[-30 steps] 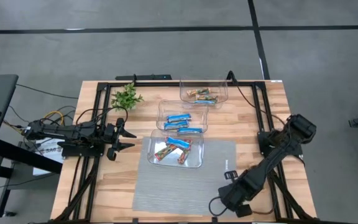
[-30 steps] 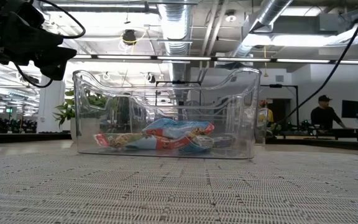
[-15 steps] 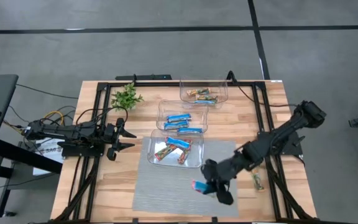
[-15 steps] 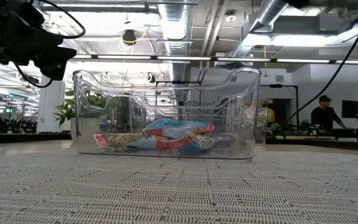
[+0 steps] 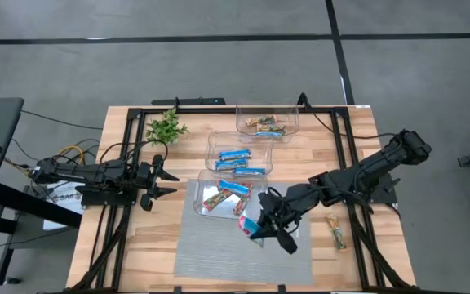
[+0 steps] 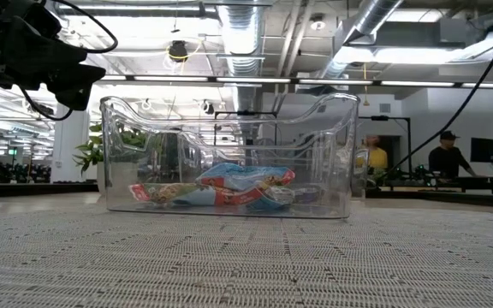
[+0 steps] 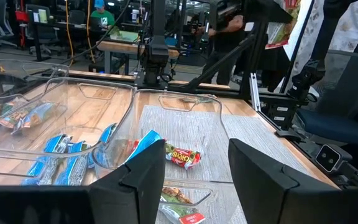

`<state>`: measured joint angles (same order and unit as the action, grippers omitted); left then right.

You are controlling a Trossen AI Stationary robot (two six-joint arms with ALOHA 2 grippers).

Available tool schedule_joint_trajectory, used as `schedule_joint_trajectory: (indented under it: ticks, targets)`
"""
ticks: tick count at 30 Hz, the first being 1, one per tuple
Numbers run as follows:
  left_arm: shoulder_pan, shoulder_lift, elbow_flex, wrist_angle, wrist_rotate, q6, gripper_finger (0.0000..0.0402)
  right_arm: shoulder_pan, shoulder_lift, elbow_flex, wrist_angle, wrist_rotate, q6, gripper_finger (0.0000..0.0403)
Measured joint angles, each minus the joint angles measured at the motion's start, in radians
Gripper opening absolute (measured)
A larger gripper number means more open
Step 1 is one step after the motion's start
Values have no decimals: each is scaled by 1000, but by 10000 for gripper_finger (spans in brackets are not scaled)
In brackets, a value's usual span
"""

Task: Pick and place Granola Bars by type
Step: Put the red granola bar into the bottom transparent bin

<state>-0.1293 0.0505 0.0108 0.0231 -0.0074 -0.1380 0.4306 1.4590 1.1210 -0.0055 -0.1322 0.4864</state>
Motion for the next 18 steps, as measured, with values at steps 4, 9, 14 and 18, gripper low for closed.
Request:
schedule_joint_trajectory:
  ticks: [4,9,14,18]
  targets:
    - [0,0,0,0,0,2,168,-45,0,0,1,1,-68,30]
    - [0,0,0,0,0,0,168,-140,0,0,0,12,-150,29]
    - [0,0,0,0,0,-1,168,-252,1,0,0,57,-204,27]
    - [0,0,0,0,0,3,168,-332,1,0,0,58,-206,28]
